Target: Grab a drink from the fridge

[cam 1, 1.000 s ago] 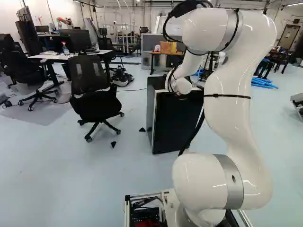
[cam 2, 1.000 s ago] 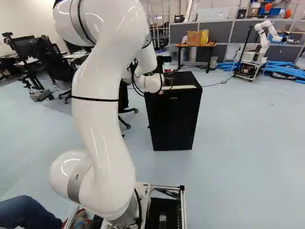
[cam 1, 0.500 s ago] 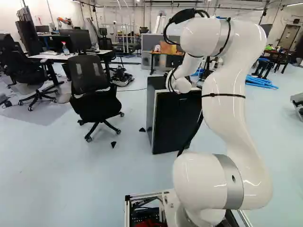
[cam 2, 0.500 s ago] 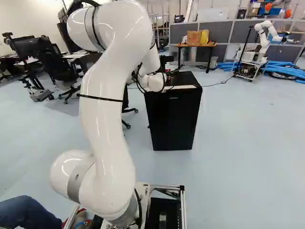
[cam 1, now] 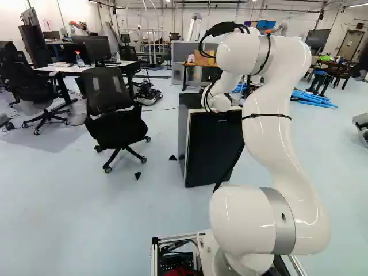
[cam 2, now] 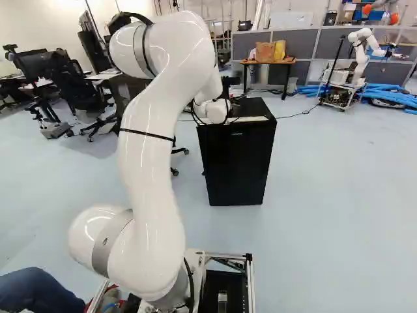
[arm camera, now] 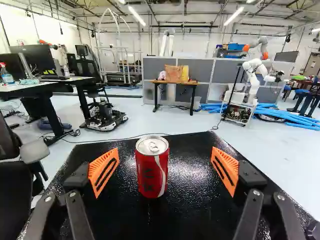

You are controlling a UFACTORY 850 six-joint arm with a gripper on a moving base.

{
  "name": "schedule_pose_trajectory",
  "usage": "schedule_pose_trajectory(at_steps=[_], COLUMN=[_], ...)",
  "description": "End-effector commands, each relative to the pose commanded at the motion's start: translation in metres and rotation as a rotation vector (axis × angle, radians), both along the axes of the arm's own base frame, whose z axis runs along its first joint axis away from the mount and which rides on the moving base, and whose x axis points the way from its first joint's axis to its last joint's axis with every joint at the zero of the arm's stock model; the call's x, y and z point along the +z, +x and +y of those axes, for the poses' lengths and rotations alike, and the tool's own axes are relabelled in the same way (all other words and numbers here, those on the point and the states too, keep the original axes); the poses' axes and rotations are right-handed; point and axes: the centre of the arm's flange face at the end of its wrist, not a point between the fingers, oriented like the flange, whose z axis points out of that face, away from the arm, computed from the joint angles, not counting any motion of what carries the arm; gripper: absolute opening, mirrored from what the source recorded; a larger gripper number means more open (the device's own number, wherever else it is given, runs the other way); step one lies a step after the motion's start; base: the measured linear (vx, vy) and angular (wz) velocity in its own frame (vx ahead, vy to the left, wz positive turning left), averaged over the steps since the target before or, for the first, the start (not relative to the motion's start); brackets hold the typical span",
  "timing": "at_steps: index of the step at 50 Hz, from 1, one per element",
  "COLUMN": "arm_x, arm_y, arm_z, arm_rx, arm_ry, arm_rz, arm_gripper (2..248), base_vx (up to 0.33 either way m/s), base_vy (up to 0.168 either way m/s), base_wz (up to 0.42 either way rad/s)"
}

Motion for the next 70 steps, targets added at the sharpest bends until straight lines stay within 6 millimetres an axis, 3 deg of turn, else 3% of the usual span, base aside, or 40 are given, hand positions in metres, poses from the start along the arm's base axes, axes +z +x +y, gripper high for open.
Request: schedule_pose_trajectory(at_steps=[36, 61, 62, 66, 67, 70], arm_x=[-0.02, -0.02, -0.02, -0.02, -0.02, -0.02], arm_y=[0.049, 0.051, 0.051, 0.051, 0.051, 0.051], arm_z=[-0.012, -0.012, -0.012, -0.012, -0.012, -0.012], arm_rx=[-0.004, -0.004, -0.004, -0.004, -0.004, -0.004], arm_ry=[0.002, 0.001, 0.001, 0.001, 0.001, 0.001], arm_rz=[0.029, 0.027, 0.027, 0.027, 0.027, 0.027], arm_gripper=[247, 247, 225, 225, 187, 187], base_vx=[0.0, 0.0, 0.0, 0.0, 0.0, 0.0], base_vy=[0.0, 0.0, 0.0, 0.0, 0.0, 0.0], base_wz=[0.0, 0.0, 0.0, 0.0, 0.0, 0.0])
